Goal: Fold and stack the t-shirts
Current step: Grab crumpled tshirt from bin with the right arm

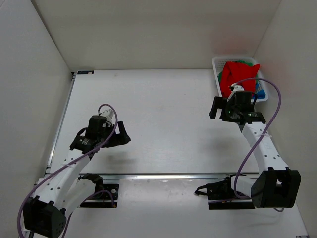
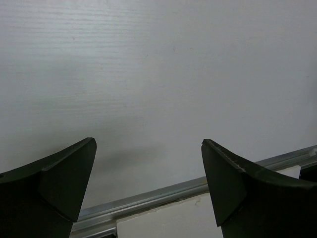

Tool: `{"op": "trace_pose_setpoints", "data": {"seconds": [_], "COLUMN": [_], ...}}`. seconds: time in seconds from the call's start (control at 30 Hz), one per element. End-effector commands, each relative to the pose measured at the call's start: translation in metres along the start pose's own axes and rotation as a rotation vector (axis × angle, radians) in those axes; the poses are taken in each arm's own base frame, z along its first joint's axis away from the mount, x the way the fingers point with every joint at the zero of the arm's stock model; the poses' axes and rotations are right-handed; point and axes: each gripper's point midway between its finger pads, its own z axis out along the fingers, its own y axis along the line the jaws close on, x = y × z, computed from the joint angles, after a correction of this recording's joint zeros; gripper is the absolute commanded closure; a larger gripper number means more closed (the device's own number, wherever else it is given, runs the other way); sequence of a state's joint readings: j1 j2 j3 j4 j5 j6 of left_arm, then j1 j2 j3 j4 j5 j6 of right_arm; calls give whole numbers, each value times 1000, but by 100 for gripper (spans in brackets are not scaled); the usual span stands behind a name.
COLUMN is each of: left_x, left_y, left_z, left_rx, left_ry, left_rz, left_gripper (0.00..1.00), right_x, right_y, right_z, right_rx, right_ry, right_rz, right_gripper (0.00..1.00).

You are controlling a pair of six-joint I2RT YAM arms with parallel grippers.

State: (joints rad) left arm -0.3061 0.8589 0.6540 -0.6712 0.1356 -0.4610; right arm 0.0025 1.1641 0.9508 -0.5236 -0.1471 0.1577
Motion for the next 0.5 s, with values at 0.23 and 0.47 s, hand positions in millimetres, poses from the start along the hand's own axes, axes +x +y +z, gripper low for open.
{"op": "trace_pose_setpoints", "data": {"seconds": [0.23,0.47], "left_x": [-76,-131], "left_y": [-27,-63], "left_z": [-57,-65], "left_rx": [151,220], "left_ry": [-438,-575], "left_rz": [64,125], "left_gripper": [1,2], "right_x": [-63,-138], "right_y": [21,19], "right_z": [-37,-46], "right_rx": [-116,-65], "right_ry": [-219,-371], "right_rz": [-14,12], "right_gripper": [1,54]}}
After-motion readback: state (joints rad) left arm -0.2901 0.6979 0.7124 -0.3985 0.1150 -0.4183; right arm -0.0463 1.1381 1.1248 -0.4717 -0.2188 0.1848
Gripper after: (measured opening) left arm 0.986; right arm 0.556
